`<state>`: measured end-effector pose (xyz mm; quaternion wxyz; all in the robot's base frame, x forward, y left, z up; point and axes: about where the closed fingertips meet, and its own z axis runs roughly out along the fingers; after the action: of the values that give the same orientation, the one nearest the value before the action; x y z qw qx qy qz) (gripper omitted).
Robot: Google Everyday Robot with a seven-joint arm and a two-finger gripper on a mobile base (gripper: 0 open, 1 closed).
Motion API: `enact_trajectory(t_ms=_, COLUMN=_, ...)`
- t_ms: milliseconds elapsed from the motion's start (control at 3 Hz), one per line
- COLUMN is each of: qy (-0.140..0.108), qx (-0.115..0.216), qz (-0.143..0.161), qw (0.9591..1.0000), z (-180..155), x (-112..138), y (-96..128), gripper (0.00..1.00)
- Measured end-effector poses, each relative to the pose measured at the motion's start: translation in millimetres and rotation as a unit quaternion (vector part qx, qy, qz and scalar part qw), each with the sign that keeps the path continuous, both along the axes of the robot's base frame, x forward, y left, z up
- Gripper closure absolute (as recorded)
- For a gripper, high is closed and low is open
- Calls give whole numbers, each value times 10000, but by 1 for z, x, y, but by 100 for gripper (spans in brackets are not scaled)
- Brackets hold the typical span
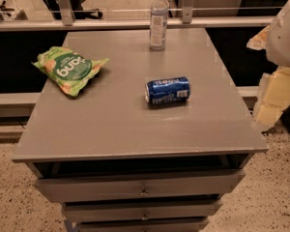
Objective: Pick green rice chip bag
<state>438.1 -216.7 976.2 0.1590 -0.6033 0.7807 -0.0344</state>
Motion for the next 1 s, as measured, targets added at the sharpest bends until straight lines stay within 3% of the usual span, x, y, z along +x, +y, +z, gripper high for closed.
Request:
enact_trajectory(t_ms=333, qy=-2, qx=19, qz=5, qw=10000, z=0, x=1, y=2, gripper=0)
enact_trajectory(t_ms=667, qy=-19, qx=564, qz=142, qw=9983, z=-14, x=35, y=55, gripper=0)
enact_trajectory(t_ms=1000, qy=-65, qx=1313, qz=343, qw=9907, z=-28, x=81, y=141, gripper=0)
